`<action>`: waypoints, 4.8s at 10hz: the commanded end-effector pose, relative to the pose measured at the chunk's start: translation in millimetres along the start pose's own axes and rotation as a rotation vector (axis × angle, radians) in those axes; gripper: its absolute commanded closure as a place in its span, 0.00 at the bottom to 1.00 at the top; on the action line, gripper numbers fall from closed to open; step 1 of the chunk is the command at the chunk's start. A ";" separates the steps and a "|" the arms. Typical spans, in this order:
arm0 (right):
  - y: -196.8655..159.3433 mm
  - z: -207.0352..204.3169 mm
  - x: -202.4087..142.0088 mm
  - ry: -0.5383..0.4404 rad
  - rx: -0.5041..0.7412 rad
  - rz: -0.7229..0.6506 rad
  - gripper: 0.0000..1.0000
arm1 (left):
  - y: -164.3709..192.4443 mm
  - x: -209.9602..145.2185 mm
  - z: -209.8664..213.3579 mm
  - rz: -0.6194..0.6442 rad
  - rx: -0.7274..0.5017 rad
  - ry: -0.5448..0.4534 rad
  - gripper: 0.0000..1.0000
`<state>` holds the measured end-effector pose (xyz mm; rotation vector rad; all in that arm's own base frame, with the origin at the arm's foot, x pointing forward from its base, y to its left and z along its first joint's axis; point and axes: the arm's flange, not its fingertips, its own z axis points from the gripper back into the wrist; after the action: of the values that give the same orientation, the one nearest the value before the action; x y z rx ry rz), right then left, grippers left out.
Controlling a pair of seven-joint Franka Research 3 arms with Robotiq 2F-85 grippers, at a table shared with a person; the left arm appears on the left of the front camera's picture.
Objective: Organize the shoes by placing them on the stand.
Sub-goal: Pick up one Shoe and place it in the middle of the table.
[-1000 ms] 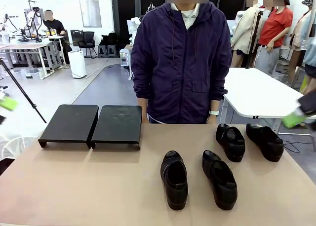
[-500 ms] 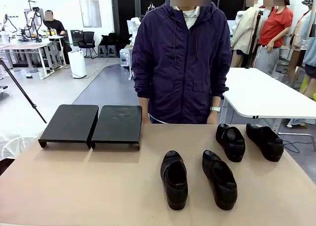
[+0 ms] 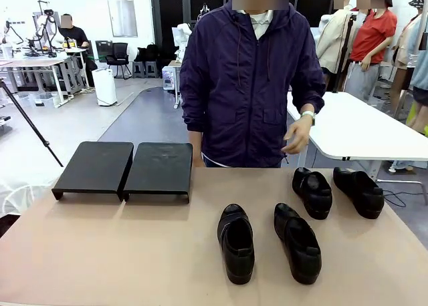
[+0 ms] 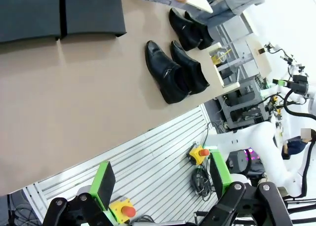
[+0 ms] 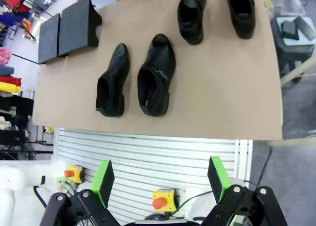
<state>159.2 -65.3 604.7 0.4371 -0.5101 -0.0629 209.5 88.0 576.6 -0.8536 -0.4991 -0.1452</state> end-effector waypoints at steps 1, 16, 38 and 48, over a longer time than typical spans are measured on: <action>2.6 -1.2 1.3 0.005 0.014 0.013 0.00 | -0.9 0.0 -0.6 -0.018 -0.015 -0.005 0.00; 11.7 -50.1 45.7 0.063 0.052 0.026 0.00 | -0.9 0.0 -0.6 -0.018 -0.015 -0.005 0.00; 54.3 -123.9 56.1 0.062 0.020 -0.041 0.00 | -0.9 0.0 -0.6 -0.018 -0.015 -0.005 0.00; 91.0 -166.9 58.6 0.159 0.070 0.107 0.00 | -0.9 0.0 -0.6 -0.018 -0.015 -0.005 0.00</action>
<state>279.5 64.8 560.6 0.4493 -0.3716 0.0520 209.6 88.2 578.0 -0.8476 -0.4991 -0.1452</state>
